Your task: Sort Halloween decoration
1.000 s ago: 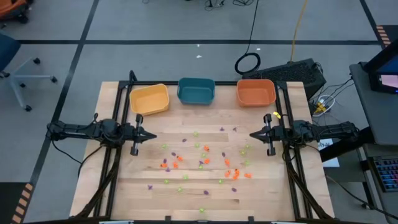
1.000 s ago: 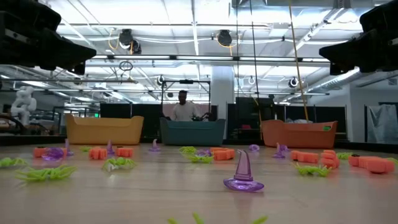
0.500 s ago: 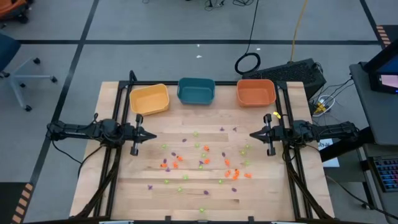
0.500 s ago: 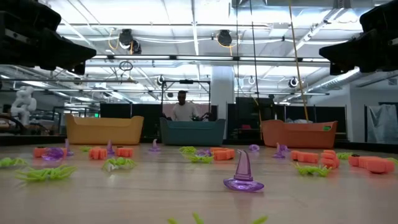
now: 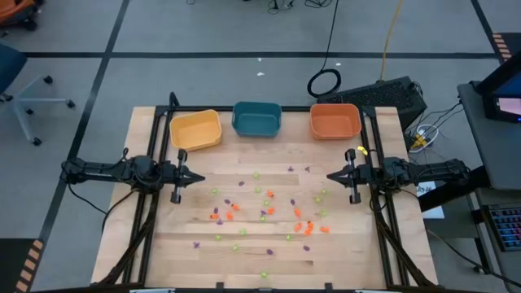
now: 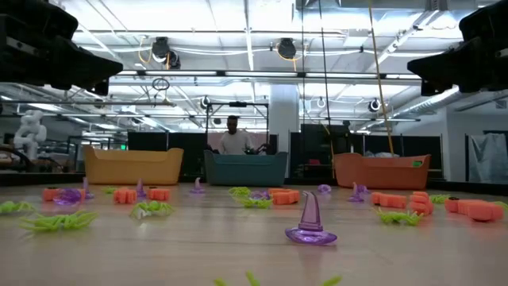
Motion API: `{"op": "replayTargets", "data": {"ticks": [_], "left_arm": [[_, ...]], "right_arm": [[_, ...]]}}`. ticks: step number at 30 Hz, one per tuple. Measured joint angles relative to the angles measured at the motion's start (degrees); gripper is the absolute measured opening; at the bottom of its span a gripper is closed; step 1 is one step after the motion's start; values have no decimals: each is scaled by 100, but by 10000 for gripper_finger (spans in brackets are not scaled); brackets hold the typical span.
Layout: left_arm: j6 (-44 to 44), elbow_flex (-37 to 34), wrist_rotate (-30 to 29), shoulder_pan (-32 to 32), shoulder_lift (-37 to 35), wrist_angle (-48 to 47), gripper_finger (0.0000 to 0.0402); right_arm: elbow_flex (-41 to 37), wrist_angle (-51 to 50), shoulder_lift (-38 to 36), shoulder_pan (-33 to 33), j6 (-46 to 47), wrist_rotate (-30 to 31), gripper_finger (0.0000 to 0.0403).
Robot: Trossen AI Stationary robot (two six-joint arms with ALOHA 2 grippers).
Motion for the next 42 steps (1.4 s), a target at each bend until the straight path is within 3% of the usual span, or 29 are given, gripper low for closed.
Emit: {"op": "replayTargets", "data": {"ticks": [12, 20, 34, 42], "left_arm": [[0, 2, -2, 0, -2, 9, 0], [0, 2, -1, -2, -2, 11, 0], [2, 2, -1, -1, -2, 10, 0], [2, 2, -4, 0, -2, 9, 0]], "right_arm": [[627, -278, 354, 0, 790, 2, 0], [1613, -550, 1337, 0, 1054, 31, 0], [4129, -1811, 3254, 0, 1204, 44, 0], [4702, -2146, 3860, 0, 1261, 218, 0]]}}
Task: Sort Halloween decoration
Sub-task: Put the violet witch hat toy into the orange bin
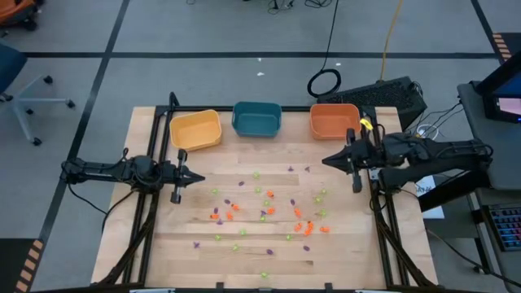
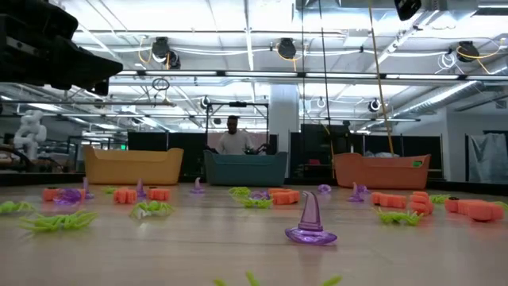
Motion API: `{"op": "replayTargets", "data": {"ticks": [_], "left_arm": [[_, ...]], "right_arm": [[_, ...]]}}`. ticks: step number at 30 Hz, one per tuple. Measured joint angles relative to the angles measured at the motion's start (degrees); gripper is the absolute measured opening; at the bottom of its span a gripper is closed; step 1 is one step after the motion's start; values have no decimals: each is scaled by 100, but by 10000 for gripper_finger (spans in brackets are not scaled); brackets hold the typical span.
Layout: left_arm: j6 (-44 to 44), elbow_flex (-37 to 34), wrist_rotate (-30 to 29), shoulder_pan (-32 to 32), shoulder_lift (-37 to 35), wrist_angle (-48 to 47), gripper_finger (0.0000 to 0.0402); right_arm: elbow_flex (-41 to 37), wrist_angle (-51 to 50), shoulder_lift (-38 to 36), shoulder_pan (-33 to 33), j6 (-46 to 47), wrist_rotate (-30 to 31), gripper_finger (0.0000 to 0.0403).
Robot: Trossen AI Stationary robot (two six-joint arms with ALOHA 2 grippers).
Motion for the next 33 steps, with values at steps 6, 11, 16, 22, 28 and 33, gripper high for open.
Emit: {"op": "replayTargets", "data": {"ticks": [6, 11, 16, 22, 28, 33], "left_arm": [[89, 0, -113, 0, 2, 64, 0], [-376, 409, -492, -2, 13, 28, 0], [-449, 1203, -621, -2, 123, -535, 0], [-448, 2471, -924, -2, 655, -1523, 0], [-294, 3394, -952, -2, 1542, -1732, 0], [-274, 3392, -572, -2, 2209, -1508, 0]], "right_arm": [[11, -215, 207, -2, 94, 114, 0], [12, -385, 333, -2, 254, 111, 0], [12, -425, 435, -2, 285, 93, 0], [11, -753, 544, -2, 347, 84, 0], [-208, -742, 767, 11, 555, 86, 0], [-646, -244, 1084, 13, 683, 86, 0]]}}
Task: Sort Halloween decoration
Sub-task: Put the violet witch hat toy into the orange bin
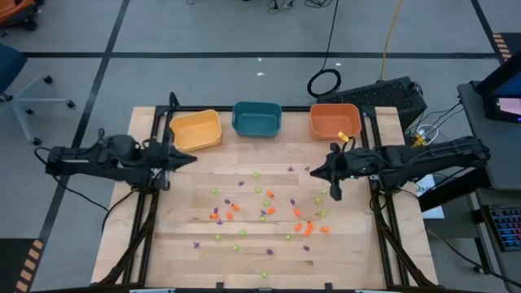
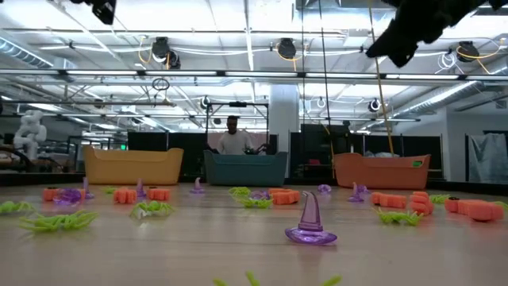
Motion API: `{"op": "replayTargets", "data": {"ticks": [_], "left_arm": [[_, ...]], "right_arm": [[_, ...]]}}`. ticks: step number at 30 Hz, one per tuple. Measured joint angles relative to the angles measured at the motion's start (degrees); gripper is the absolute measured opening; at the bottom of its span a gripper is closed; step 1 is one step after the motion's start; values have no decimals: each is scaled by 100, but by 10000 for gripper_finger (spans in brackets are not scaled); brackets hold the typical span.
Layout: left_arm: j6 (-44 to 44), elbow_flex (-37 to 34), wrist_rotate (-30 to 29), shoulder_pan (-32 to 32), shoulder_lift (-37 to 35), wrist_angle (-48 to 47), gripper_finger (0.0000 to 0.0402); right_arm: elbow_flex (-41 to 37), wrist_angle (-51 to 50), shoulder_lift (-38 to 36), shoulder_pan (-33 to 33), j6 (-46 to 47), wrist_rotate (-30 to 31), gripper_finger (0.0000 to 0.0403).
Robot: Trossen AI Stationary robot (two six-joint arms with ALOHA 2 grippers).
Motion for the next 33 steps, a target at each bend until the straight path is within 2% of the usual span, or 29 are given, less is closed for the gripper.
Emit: {"op": "replayTargets", "data": {"ticks": [3, 6, 12, 21, 28, 33], "left_arm": [[-83, -99, 4, 0, 383, -12, 0], [-244, -185, -6, 0, 749, -4, 0], [-644, -218, -12, 0, 1451, 47, 0], [-790, -218, -26, 0, 2245, 478, 0], [-789, -218, -31, -129, 2764, 887, 0], [-789, -218, -147, -365, 3220, 1143, 0]], "right_arm": [[-196, 312, 267, 0, 78, 77, 0], [-221, 364, 610, 2, 505, 686, 8], [-223, 414, 1389, 70, 1052, 1209, 55], [-223, 1452, 2340, 588, 1286, 1198, 124], [-223, 1636, 2797, 1021, 1395, 1196, 152], [-225, 1928, 3286, 1180, 1873, 1349, 168]]}}
